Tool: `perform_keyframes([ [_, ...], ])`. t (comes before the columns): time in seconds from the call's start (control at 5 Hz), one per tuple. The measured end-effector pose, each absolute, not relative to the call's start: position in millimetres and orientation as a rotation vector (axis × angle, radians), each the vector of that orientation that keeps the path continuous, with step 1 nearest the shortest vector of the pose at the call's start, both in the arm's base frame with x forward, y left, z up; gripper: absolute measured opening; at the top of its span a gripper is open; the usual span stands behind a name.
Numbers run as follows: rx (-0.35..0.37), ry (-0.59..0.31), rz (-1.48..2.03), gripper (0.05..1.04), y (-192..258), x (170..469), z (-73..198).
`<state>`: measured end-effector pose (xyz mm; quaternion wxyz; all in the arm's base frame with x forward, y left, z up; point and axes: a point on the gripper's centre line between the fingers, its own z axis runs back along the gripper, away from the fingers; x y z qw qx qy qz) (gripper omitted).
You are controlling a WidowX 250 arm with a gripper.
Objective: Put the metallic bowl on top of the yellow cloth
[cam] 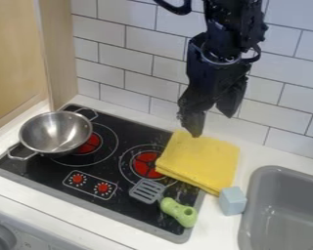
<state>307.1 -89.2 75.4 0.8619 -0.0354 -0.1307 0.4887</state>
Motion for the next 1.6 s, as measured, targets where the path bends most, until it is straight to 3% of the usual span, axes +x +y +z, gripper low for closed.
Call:
perform_keyframes([
  [0.2,-0.028,-0.243,1.02,1.0,-86.0,298.5,63.0],
  [0.4,0.129,-0.246,0.974,1.001,-66.0,290.2,58.7],
  [0.8,0.349,-0.258,0.78,1.001,-22.1,287.6,66.6],
  [1.4,0.46,-0.115,0.531,1.0,27.8,265.2,69.5],
  [1.6,0.453,-0.098,0.529,1.001,47.6,261.8,64.3],
])
